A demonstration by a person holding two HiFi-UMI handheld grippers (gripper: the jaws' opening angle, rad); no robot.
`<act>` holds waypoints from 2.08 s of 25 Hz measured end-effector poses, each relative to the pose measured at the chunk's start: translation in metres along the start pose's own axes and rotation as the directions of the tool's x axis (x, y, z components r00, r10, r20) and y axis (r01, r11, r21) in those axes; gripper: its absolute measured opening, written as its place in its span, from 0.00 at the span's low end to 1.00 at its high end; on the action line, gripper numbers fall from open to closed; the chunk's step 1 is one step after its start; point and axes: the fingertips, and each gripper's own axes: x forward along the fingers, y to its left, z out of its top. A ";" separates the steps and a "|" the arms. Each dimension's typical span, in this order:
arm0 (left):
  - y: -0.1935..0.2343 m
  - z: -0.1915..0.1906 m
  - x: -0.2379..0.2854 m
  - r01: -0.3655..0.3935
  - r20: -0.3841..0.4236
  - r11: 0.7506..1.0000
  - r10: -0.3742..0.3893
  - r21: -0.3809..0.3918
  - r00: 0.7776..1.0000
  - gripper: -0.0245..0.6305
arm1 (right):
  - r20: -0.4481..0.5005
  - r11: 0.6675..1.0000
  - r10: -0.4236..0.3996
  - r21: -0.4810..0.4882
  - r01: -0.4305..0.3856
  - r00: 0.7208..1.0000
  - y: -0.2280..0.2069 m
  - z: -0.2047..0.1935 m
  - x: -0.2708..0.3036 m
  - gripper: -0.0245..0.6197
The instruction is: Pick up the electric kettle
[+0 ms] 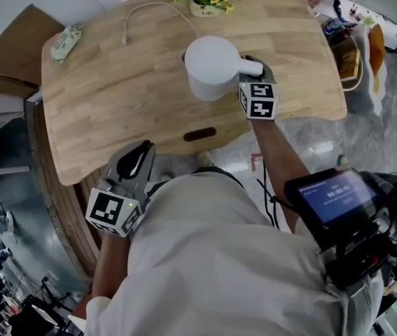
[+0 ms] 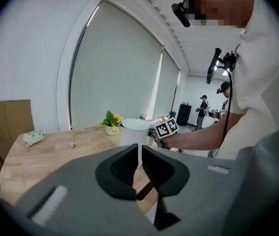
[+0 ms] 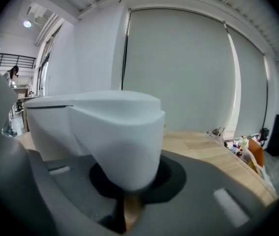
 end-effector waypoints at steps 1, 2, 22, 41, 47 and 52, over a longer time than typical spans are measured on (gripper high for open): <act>0.002 -0.001 0.000 -0.011 -0.003 1.000 0.011 -0.003 1.000 0.08 | 0.002 1.000 0.009 -0.004 -0.009 1.000 0.002 0.001 0.002 0.11; 0.005 -0.002 0.000 -0.022 -0.006 1.000 0.022 -0.006 1.000 0.08 | 0.004 1.000 0.017 -0.006 -0.017 1.000 0.003 0.001 0.004 0.11; 0.050 -0.019 -0.034 -0.109 0.004 0.992 0.110 -0.058 0.994 0.08 | 0.059 0.995 -0.063 0.081 0.059 0.996 0.013 0.037 0.024 0.11; 0.074 -0.013 -0.080 -0.120 0.063 0.988 0.127 -0.097 0.990 0.08 | 0.080 0.998 0.036 0.054 -0.041 0.996 0.080 0.114 0.025 0.10; 0.075 -0.035 -0.125 -0.131 0.094 0.986 0.141 -0.101 0.986 0.08 | 0.095 0.994 0.097 0.049 -0.102 0.991 0.138 0.118 -0.002 0.10; 0.078 -0.051 -0.158 -0.126 0.100 0.986 0.138 -0.111 0.985 0.08 | 0.088 0.990 0.129 0.038 -0.133 0.988 0.180 0.115 -0.028 0.10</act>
